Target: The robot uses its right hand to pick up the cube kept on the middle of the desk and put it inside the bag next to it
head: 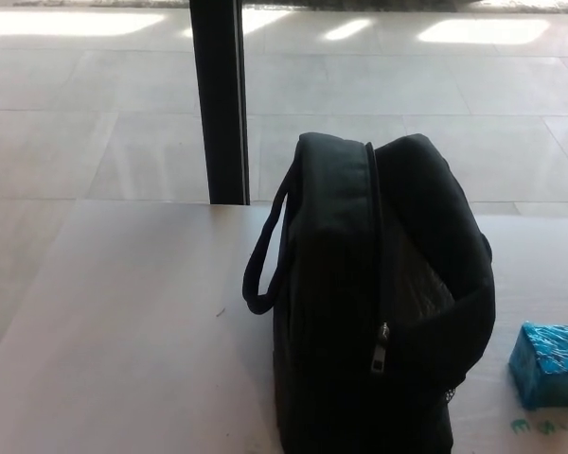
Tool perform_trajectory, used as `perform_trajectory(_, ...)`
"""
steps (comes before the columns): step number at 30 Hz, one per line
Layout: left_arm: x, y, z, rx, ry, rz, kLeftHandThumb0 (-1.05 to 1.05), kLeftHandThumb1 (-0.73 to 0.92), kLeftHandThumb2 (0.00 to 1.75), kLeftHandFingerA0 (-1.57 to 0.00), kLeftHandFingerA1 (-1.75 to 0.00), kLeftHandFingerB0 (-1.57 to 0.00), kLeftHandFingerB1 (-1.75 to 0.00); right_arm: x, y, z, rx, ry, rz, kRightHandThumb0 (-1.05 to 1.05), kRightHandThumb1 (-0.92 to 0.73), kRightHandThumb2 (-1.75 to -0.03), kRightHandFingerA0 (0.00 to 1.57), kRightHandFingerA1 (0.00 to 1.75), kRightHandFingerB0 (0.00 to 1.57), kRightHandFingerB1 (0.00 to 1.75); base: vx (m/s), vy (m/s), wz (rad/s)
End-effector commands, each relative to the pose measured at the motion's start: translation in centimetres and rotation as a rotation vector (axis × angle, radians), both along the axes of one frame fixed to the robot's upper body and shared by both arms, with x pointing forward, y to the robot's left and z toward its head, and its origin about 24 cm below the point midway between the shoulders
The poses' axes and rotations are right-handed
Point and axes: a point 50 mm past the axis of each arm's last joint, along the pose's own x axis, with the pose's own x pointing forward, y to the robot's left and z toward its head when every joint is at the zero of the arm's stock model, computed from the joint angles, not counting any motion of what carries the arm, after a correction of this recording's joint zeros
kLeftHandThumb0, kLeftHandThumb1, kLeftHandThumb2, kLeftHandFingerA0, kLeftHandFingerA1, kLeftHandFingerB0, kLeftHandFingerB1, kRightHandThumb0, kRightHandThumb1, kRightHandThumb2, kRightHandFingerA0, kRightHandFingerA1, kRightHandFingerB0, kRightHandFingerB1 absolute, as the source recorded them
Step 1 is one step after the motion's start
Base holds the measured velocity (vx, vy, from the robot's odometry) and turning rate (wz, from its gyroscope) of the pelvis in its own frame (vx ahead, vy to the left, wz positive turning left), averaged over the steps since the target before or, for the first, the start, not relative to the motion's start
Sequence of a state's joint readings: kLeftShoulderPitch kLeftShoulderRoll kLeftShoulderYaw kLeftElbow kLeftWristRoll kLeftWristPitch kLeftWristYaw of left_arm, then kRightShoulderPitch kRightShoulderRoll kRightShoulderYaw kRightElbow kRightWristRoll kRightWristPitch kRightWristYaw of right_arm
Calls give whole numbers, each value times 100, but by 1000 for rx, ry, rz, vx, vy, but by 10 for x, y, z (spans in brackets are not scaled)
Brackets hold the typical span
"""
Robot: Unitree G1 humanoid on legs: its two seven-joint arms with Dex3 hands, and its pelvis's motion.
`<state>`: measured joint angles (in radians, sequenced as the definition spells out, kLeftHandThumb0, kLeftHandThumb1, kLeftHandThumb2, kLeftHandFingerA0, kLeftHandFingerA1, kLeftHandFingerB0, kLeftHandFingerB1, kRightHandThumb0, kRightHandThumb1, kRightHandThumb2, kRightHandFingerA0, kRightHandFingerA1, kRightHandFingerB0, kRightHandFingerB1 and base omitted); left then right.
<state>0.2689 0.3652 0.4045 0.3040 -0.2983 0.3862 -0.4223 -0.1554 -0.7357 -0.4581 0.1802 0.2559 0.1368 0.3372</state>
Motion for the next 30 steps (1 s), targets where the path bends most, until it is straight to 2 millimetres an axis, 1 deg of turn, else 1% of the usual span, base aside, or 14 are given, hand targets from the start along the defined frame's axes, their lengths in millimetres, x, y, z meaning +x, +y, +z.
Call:
perform_trajectory(1, -3, 6, 2, 5, 25, 4, -43, 52, 91, -37, -58, -27, -52, 16, 43, -20, -6, 101, 115, -65, -78, -63, 26, 41, 21, 29, 0, 0, 0)
perform_trajectory(5, -3, 6, 2, 5, 26, 14, -43, 52, 91, -39, -59, -29, -53, 19, 62, -32, -57, 154, 196, -72, -62, -96, 25, 53, 15, 43, 0, 0, 0)
perform_trajectory(6, -4, 5, 2, 1, 25, 9, -43, 53, 91, -37, -58, -27, -52, 19, 69, -37, -72, 175, 211, -69, -77, -63, 31, 43, 24, 30, 0, 0, 0)
perform_trajectory(10, -4, 5, 3, 3, 28, -8, -44, 53, 91, -36, -57, -27, -52, 25, 83, -47, -101, 223, 264, -72, -61, -96, 25, 56, 14, 43, 0, 0, 0)
perform_trajectory(12, -4, 5, 3, 3, 29, -7, -44, 53, 91, -36, -58, -27, -52, 28, 85, -49, -101, 233, 273, -70, -75, -63, 31, 48, 21, 30, 0, 0, 0)
perform_trajectory(13, -4, 5, 2, -4, 26, -2, -43, 53, 91, -36, -57, -27, -52, 29, 88, -49, -118, 241, 275, -72, -60, -95, 26, 56, 14, 43, 0, 0, 0)
perform_trajectory(16, -4, 7, 2, 7, 34, 3, -45, 53, 90, -36, -57, -28, -52, 31, 96, -53, -175, 259, 308, -72, -62, -95, 27, 56, 15, 44, 0, 0, 0)
perform_trajectory(17, -4, 7, 2, 6, 32, -2, -44, 52, 90, -36, -57, -28, -52, 33, 98, -54, -202, 267, 318, -72, -79, -64, 32, 48, 21, 31, 0, 0, 0)
perform_trajectory(18, -5, 7, 2, 6, 30, -4, -44, 52, 90, -37, -58, -28, -52, 35, 100, -55, -225, 280, 323, -73, -63, -96, 27, 55, 16, 44, 0, 0, 0)
perform_trajectory(23, -4, 6, 2, 12, 35, -5, -41, 53, 91, -38, -58, -28, -53, 48, 102, -58, -333, 344, 310, -74, -64, -95, 20, 52, 12, 41, 0, 0, 0)
perform_trajectory(24, -4, 6, 2, 11, 35, -1, -41, 52, 91, -38, -58, -28, -53, 50, 102, -58, -363, 359, 308, -74, -81, -64, 20, 42, 16, 27, 0, 0, 0)
perform_trajectory(25, -5, 7, 2, 9, 33, -2, -42, 52, 91, -38, -58, -28, -53, 53, 102, -59, -408, 378, 306, -37, -46, -105, 3, 52, 0, 48, 0, 0, 0)
perform_trajectory(26, -5, 6, 1, 11, 34, -6, -43, 53, 92, -38, -58, -28, -52, 54, 102, -60, -425, 391, 306, -89, -66, -100, 3, 48, 9, 35, 0, 0, 0)
perform_trajectory(30, -4, 6, 1, 5, 31, -2, -44, 52, 91, -39, -59, -28, -53, 61, 102, -60, -503, 426, 294, -81, -63, -103, 1, 33, 8, 30, 0, 0, 0)
